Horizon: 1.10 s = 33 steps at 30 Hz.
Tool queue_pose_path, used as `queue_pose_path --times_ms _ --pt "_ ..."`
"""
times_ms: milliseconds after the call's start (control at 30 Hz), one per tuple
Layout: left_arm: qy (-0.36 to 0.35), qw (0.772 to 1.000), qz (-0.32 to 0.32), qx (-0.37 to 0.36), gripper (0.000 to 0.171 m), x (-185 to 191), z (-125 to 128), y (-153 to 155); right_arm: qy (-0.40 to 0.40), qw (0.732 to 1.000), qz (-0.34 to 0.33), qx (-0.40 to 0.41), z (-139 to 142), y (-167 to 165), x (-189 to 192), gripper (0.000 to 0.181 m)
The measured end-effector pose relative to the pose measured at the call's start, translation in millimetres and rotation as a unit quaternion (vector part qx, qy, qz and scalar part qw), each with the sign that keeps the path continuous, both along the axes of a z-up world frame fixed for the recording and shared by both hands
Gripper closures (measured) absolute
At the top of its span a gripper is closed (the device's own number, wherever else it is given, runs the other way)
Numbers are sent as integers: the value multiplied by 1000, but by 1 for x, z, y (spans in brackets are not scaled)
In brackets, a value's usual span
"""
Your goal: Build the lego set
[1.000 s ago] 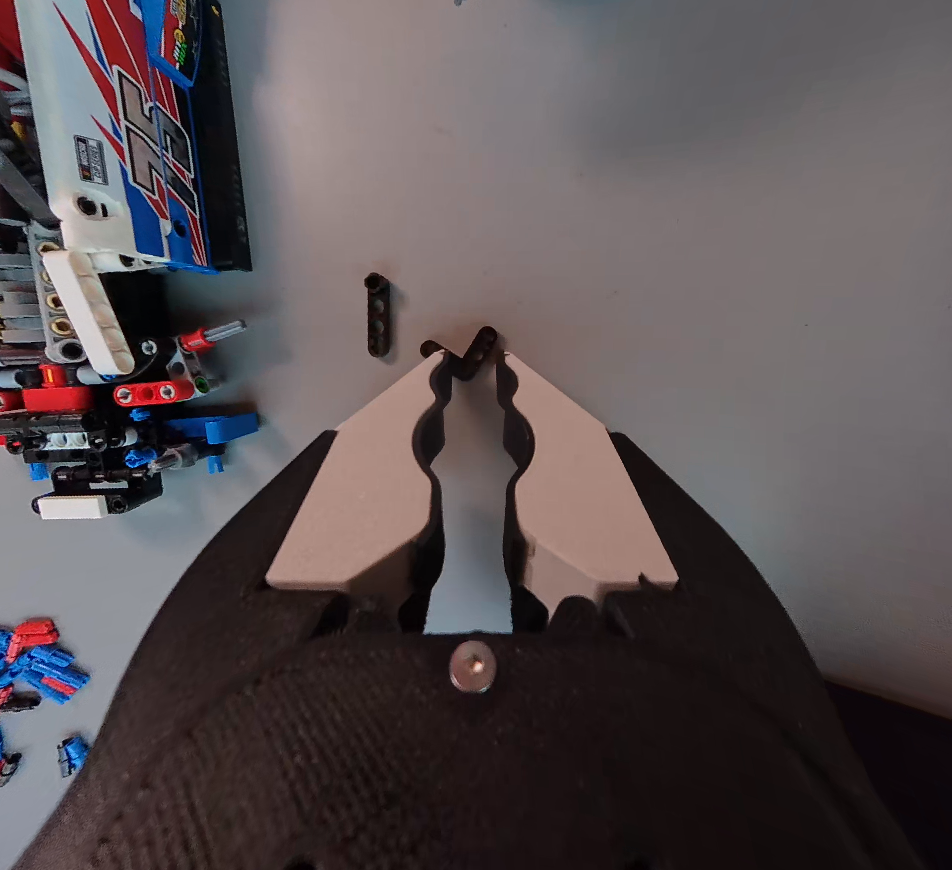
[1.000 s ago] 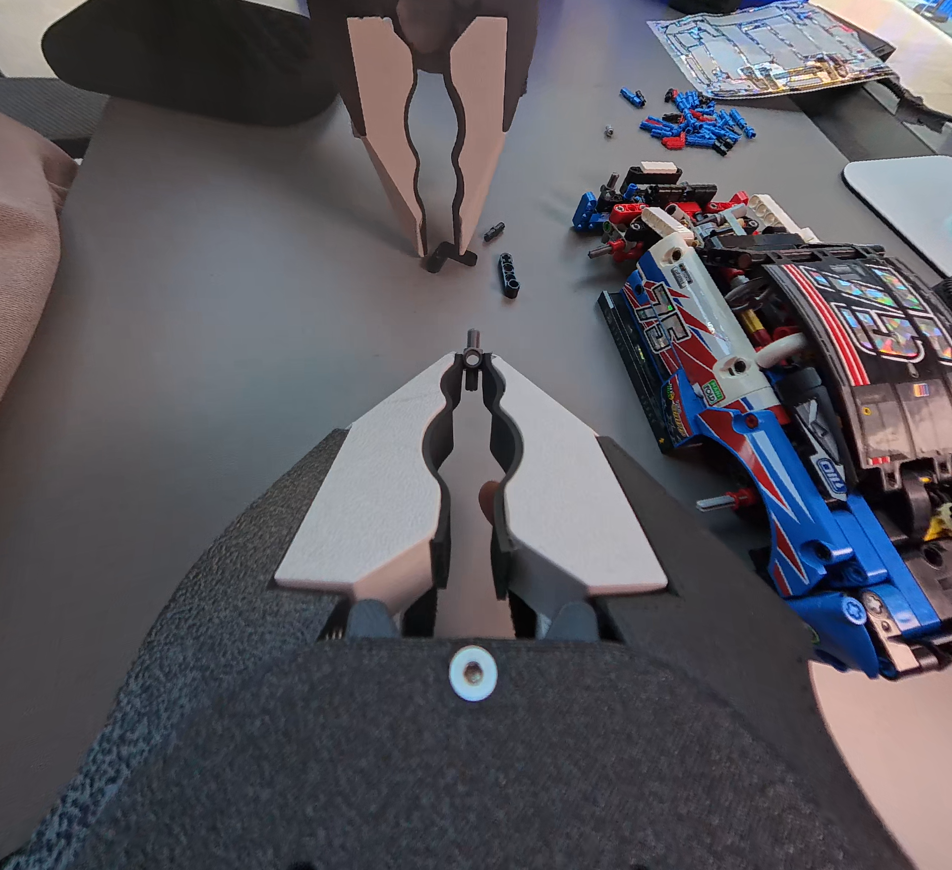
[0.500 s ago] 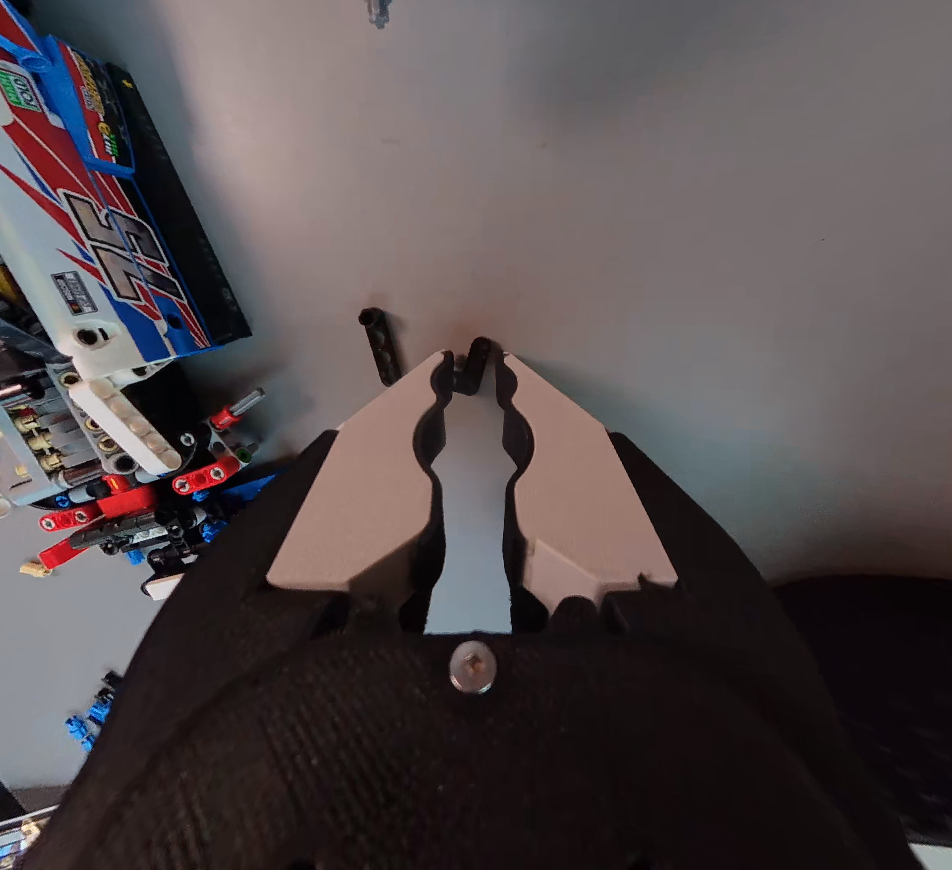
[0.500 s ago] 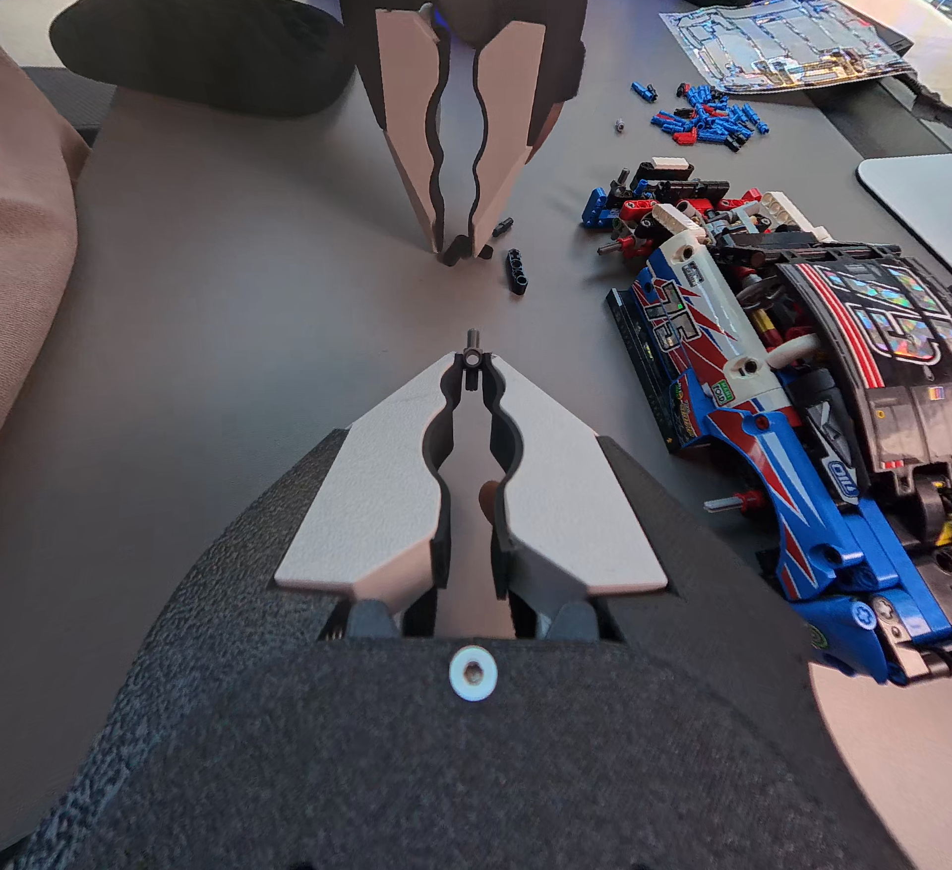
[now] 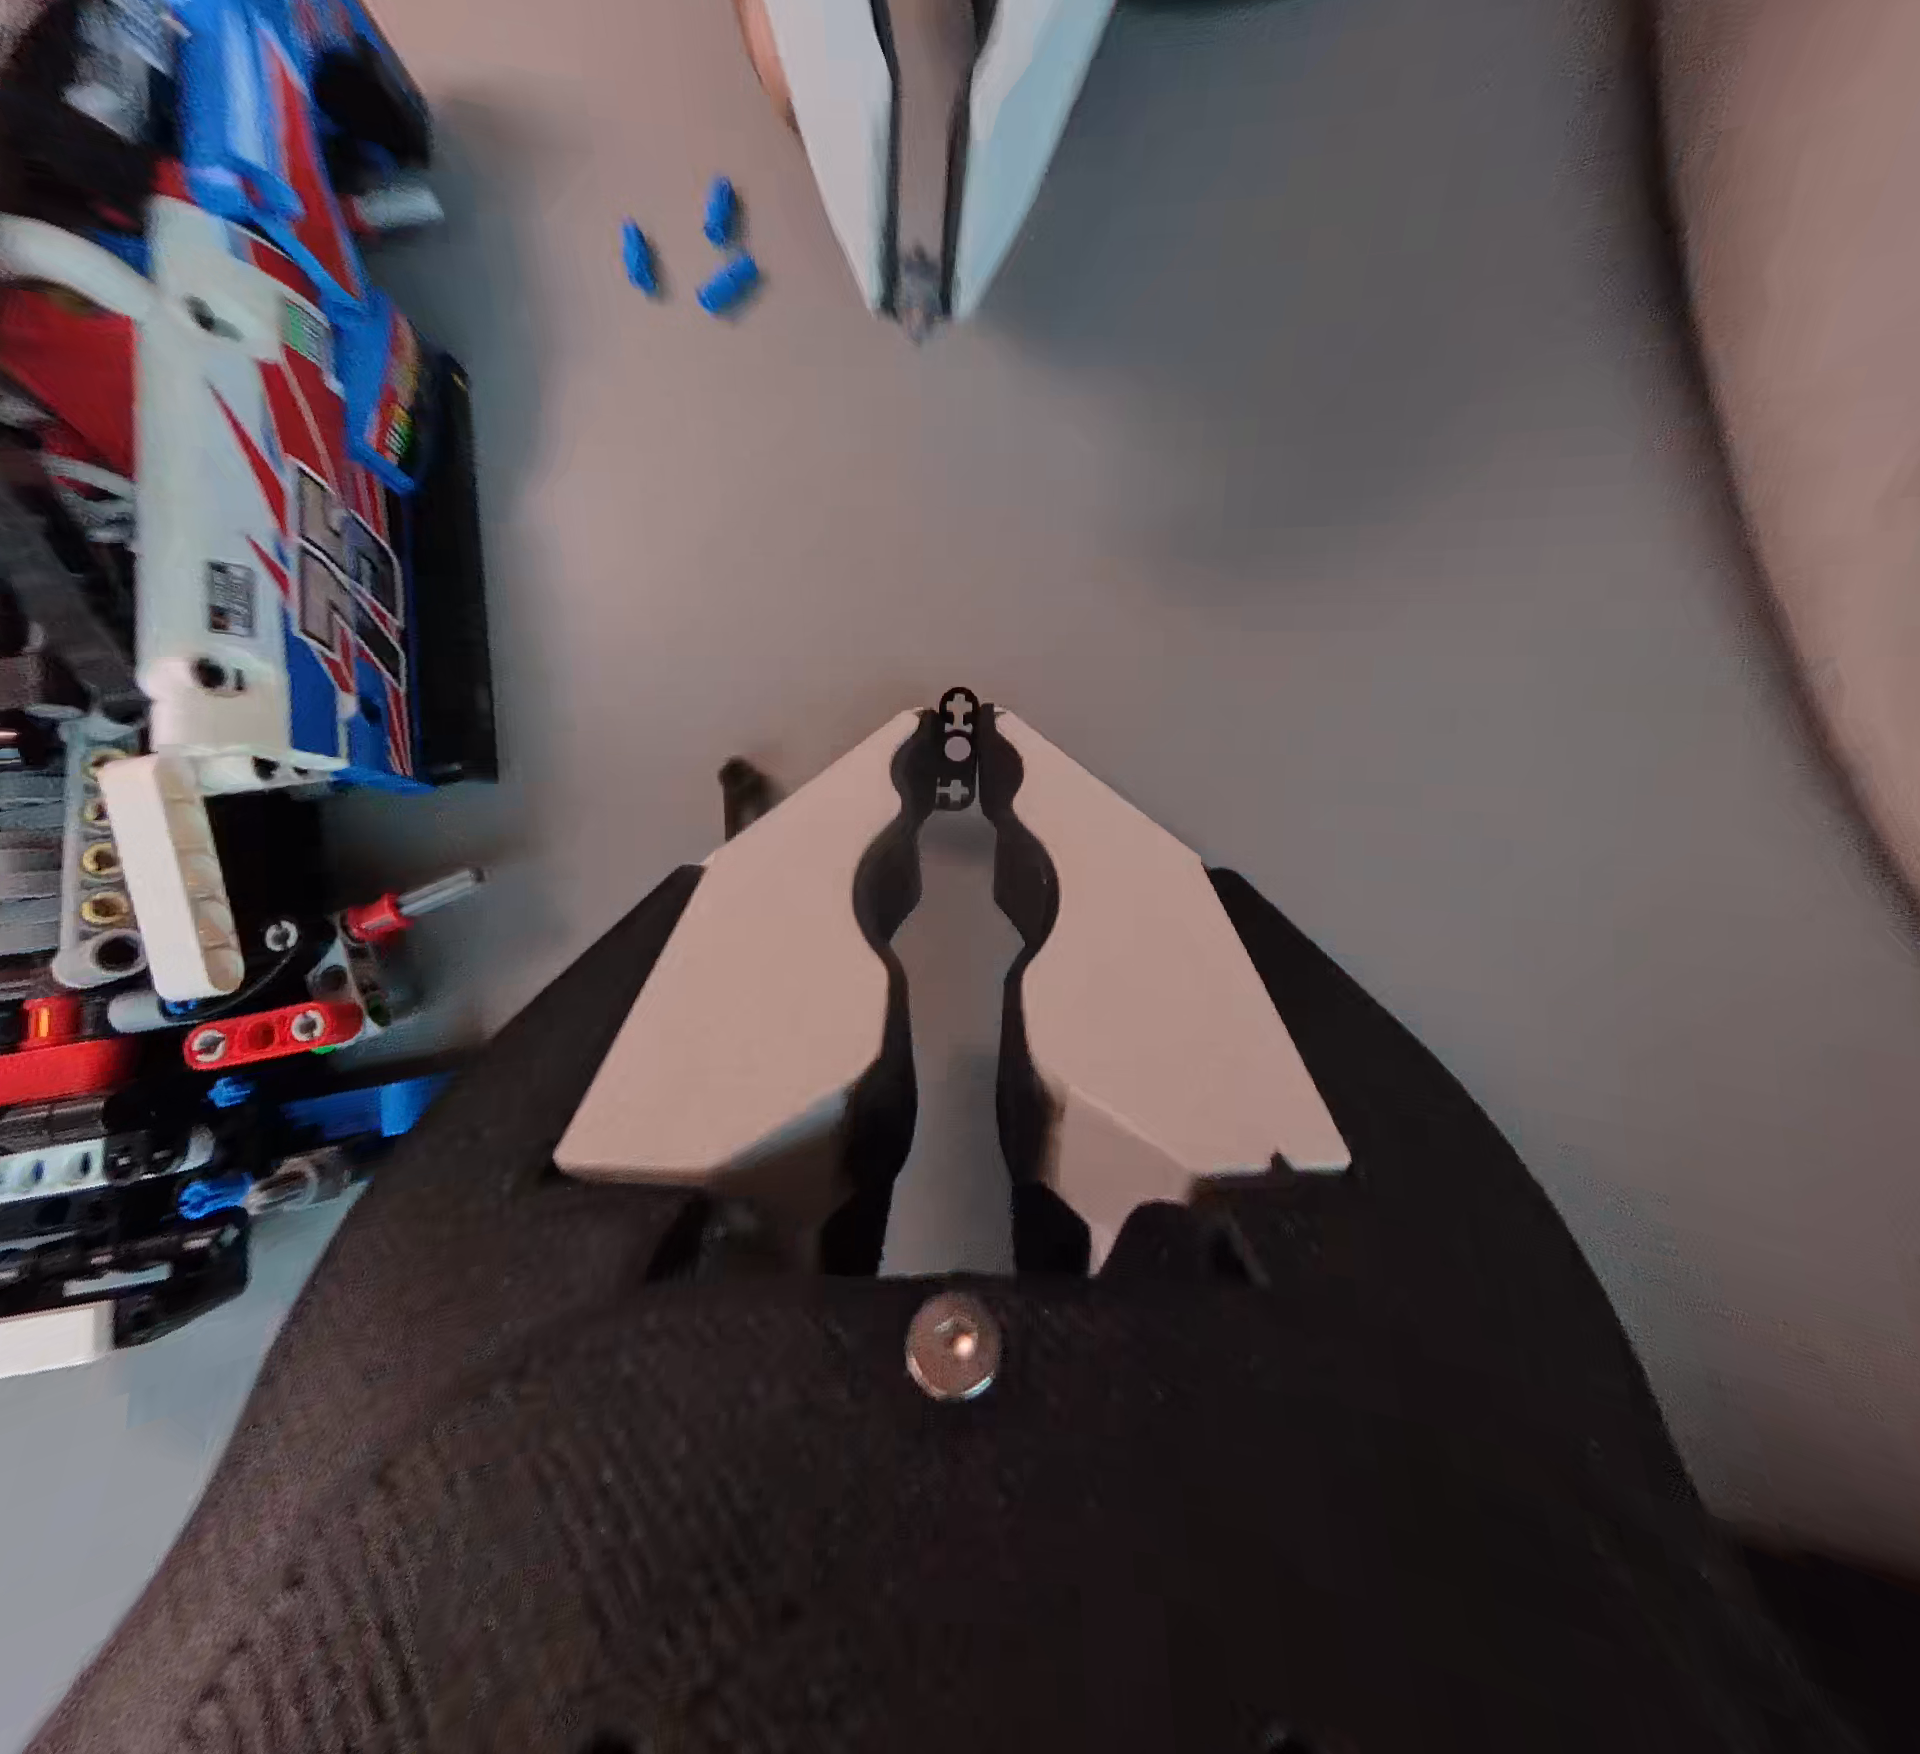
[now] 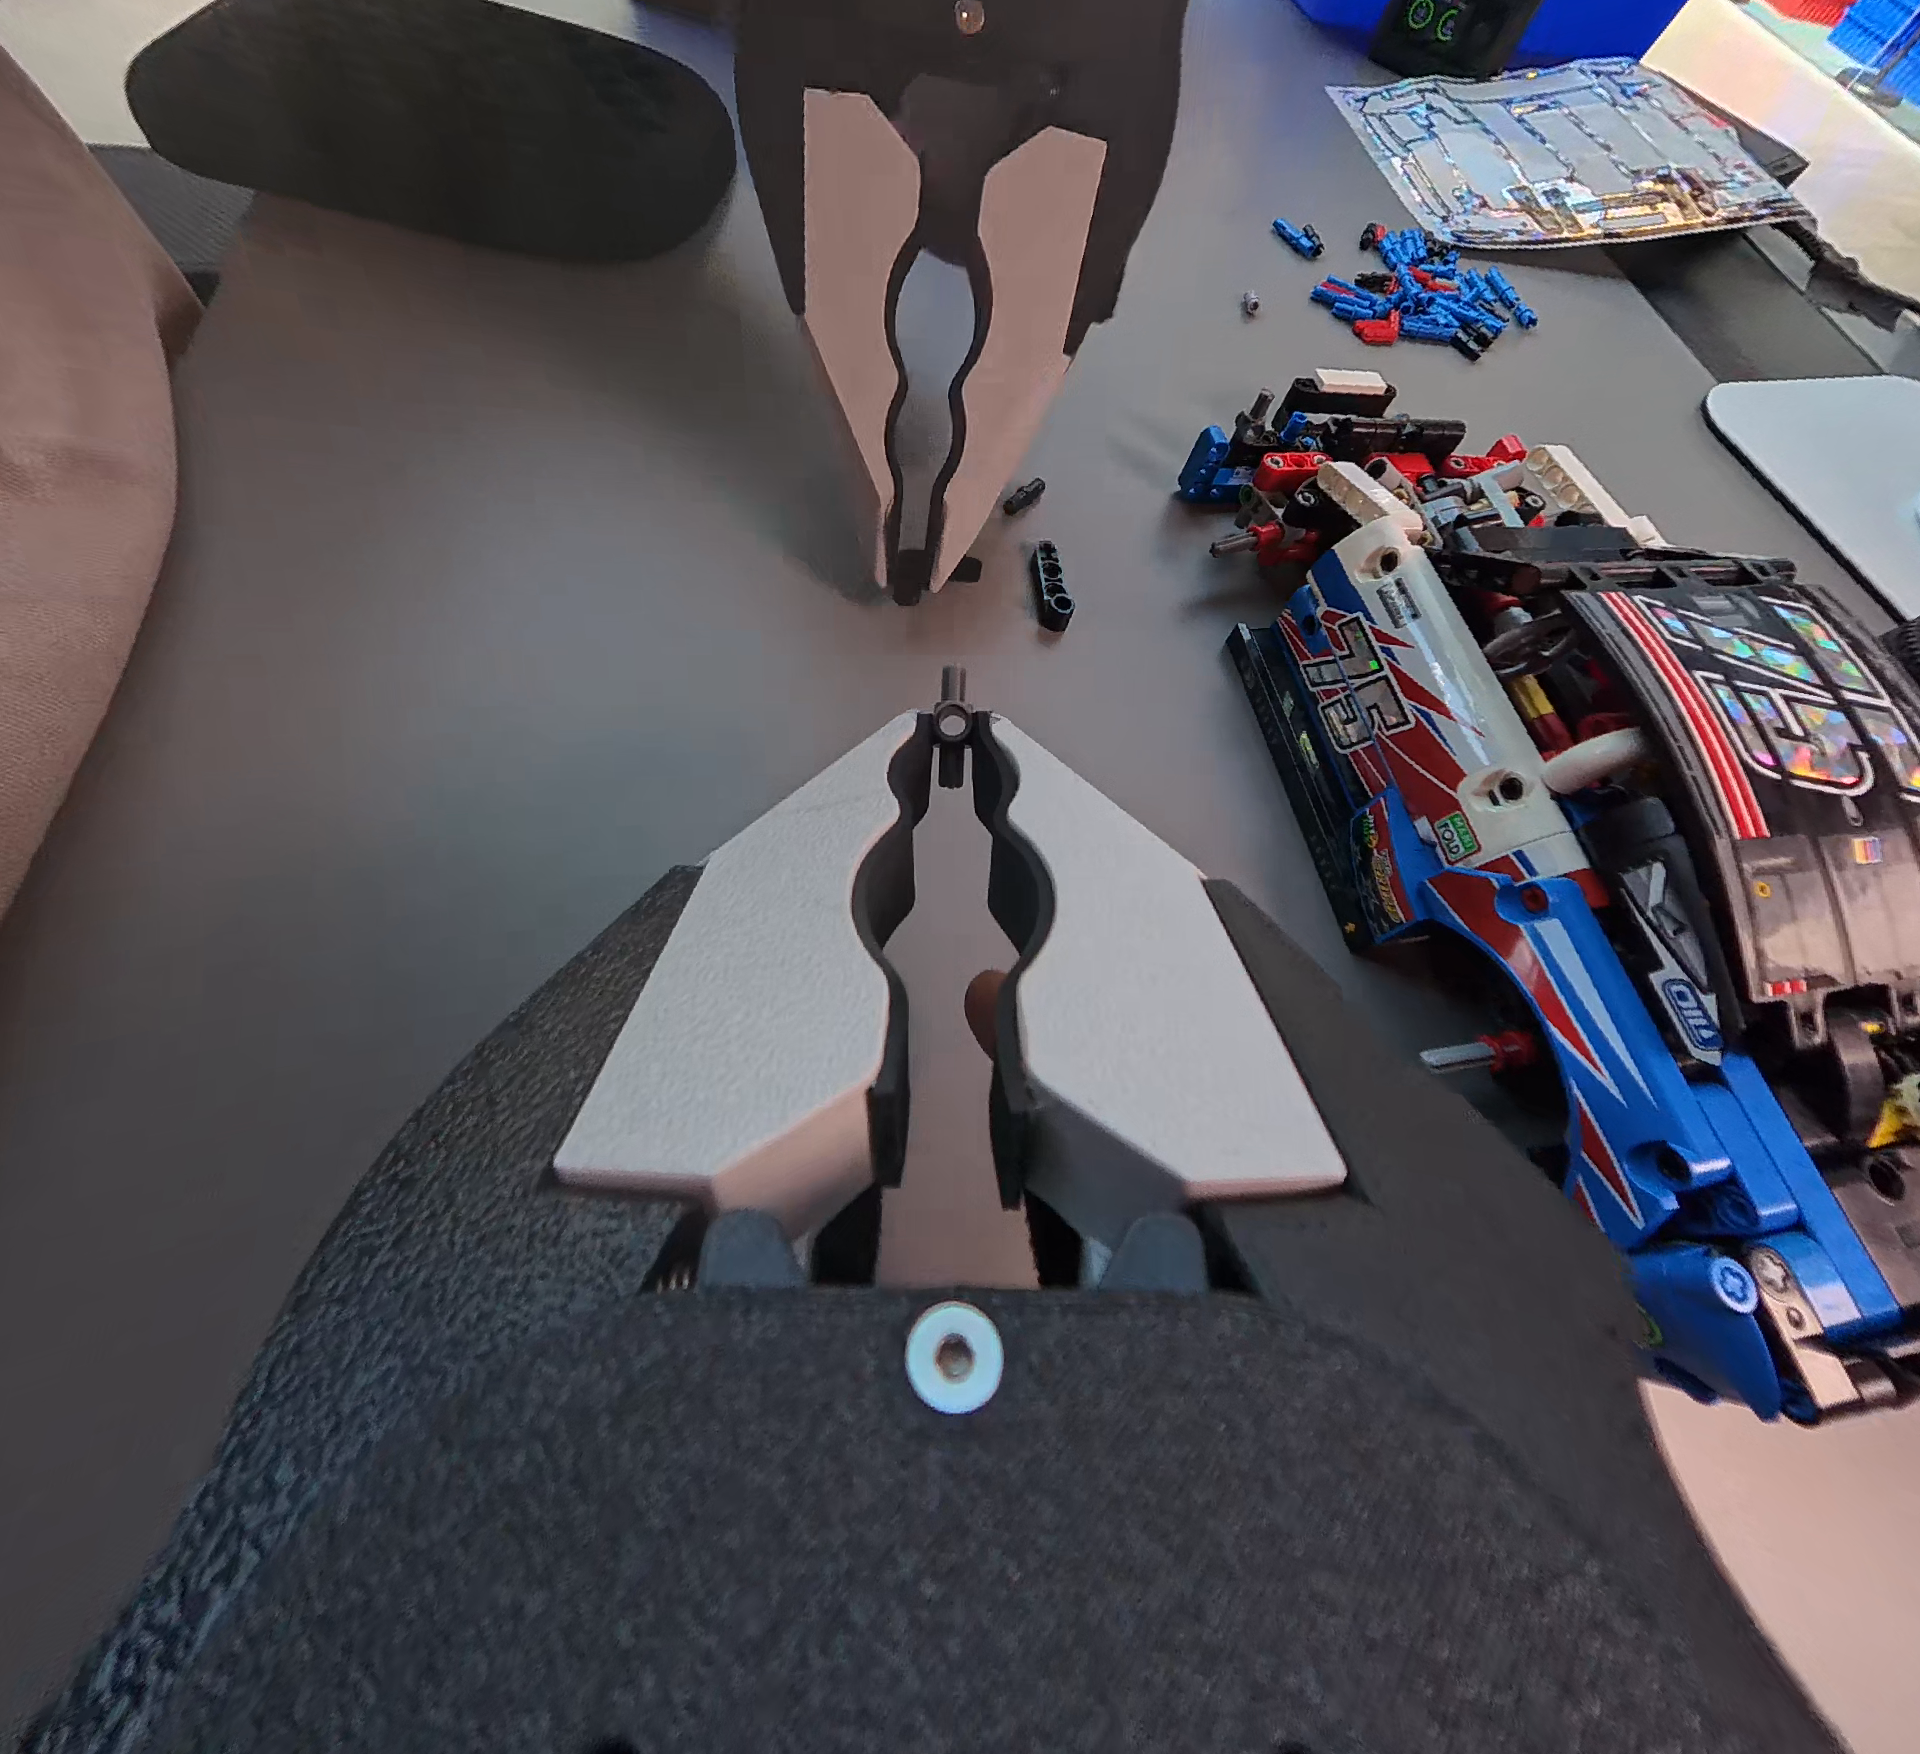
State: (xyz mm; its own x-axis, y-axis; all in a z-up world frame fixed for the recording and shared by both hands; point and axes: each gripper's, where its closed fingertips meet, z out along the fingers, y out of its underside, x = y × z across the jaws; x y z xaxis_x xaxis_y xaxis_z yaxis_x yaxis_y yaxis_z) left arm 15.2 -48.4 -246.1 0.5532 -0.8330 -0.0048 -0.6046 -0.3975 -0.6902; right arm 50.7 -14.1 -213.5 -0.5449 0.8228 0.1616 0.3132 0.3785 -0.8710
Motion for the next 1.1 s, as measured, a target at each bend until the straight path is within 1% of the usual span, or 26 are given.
queue_pose_path --times_ms 33,100,167,233,300,467,900,1100 --pt "-61 997 29 30 166 8 14 6 4 1000 3 0 2 -2 0 176" --pt "-162 981 62 87 166 21 43 11 16 1000 10 -3 8 -8 -1 176" --pt "-207 967 77 125 166 26 58 14 34 999 14 -16 18 -13 -2 176" --pt "-215 963 75 146 166 30 62 15 51 998 12 -25 25 -14 -4 176" --pt "-213 964 74 143 166 33 60 16 57 998 14 -30 29 -15 -4 176" --pt "-221 964 73 127 166 39 53 18 43 998 22 -29 24 -17 -2 176" --pt "-245 958 82 121 166 35 58 17 26 998 26 -56 19 -13 0 176" --pt "-245 960 71 117 166 38 60 13 22 996 47 -69 15 -23 -1 176"
